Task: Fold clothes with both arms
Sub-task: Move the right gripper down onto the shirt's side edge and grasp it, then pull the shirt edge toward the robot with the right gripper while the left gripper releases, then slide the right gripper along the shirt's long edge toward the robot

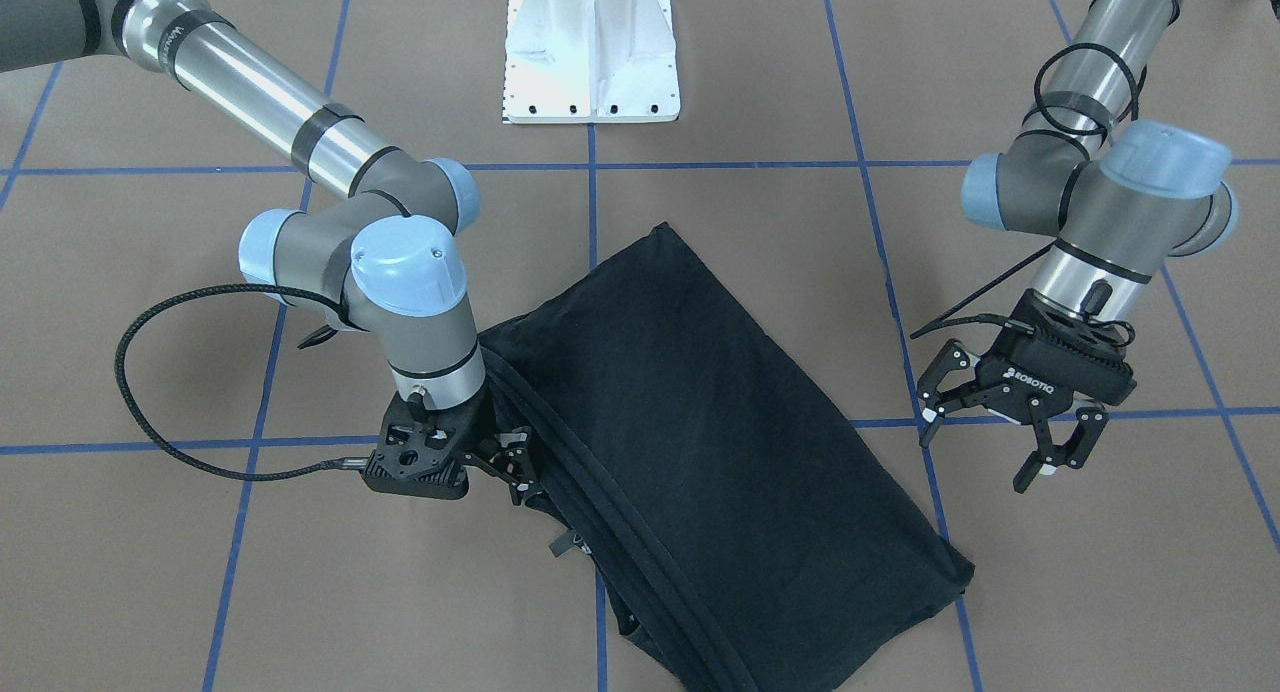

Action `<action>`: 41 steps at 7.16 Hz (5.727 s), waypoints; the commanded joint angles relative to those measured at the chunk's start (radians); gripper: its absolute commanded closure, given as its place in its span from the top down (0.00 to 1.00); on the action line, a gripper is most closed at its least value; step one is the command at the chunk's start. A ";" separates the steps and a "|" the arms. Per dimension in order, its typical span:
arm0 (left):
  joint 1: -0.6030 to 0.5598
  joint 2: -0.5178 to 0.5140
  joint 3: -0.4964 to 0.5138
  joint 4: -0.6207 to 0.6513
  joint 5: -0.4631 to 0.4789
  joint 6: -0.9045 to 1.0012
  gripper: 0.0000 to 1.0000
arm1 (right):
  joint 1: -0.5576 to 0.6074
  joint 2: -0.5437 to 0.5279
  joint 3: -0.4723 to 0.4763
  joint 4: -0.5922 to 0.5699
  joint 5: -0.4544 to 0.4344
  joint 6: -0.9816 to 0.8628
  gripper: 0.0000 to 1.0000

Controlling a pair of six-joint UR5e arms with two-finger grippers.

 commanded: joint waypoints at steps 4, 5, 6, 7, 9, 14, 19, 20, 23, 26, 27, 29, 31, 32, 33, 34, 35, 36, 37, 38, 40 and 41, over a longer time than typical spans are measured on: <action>0.005 0.010 -0.031 -0.004 0.007 -0.042 1.00 | -0.052 0.037 -0.079 0.055 -0.009 0.024 0.72; 0.005 0.010 -0.032 -0.004 0.007 -0.042 1.00 | -0.061 0.040 -0.080 0.055 -0.012 0.024 0.70; 0.005 0.011 -0.031 -0.004 0.007 -0.042 1.00 | -0.071 0.040 -0.082 0.055 -0.023 0.024 0.70; 0.005 0.011 -0.032 -0.004 0.007 -0.042 1.00 | -0.084 0.040 -0.082 0.054 -0.035 0.024 0.66; 0.005 0.013 -0.032 -0.004 0.007 -0.044 1.00 | -0.093 0.040 -0.080 0.052 -0.044 0.024 0.32; 0.005 0.014 -0.031 -0.004 0.007 -0.045 1.00 | -0.088 -0.013 0.017 0.038 -0.032 -0.018 0.00; 0.012 0.013 -0.017 0.010 -0.002 -0.045 1.00 | -0.278 -0.196 0.505 -0.246 -0.170 0.085 0.00; 0.012 0.013 -0.017 0.016 -0.022 -0.047 1.00 | -0.350 -0.196 0.597 -0.356 -0.236 0.119 0.00; 0.013 0.013 0.014 0.021 -0.087 -0.068 1.00 | -0.453 -0.257 0.694 -0.459 -0.362 0.164 0.00; 0.016 0.013 0.018 0.021 -0.087 -0.093 1.00 | -0.400 -0.317 0.685 -0.456 -0.364 0.085 0.00; 0.025 0.013 0.020 0.021 -0.087 -0.094 1.00 | -0.401 -0.351 0.687 -0.454 -0.374 0.085 0.00; 0.027 0.013 0.028 0.021 -0.087 -0.093 1.00 | -0.412 -0.362 0.684 -0.452 -0.380 0.094 0.99; 0.027 0.013 0.029 0.021 -0.087 -0.094 1.00 | -0.359 -0.346 0.706 -0.456 -0.358 0.085 1.00; 0.028 0.013 0.029 0.021 -0.088 -0.105 1.00 | -0.316 -0.318 0.728 -0.468 -0.247 0.050 1.00; 0.033 0.013 0.031 0.021 -0.088 -0.113 1.00 | -0.306 -0.317 0.751 -0.471 -0.194 0.038 1.00; 0.039 0.013 0.037 0.021 -0.088 -0.134 1.00 | -0.340 -0.320 0.754 -0.486 -0.193 0.038 1.00; 0.042 0.013 0.037 0.019 -0.088 -0.143 1.00 | -0.364 -0.323 0.763 -0.514 -0.190 0.033 1.00; 0.044 0.013 0.037 0.019 -0.088 -0.143 1.00 | -0.422 -0.343 0.786 -0.537 -0.196 -0.008 1.00; 0.044 0.013 0.038 0.019 -0.090 -0.143 1.00 | -0.458 -0.345 0.788 -0.558 -0.199 -0.034 0.99; 0.047 0.013 0.037 0.019 -0.090 -0.143 1.00 | -0.484 -0.346 0.792 -0.581 -0.201 -0.098 0.94; 0.047 0.014 0.035 0.019 -0.090 -0.145 1.00 | -0.512 -0.372 0.800 -0.583 -0.192 -0.165 0.69; 0.047 0.014 0.035 0.019 -0.090 -0.143 1.00 | -0.521 -0.398 0.800 -0.581 -0.192 -0.195 0.66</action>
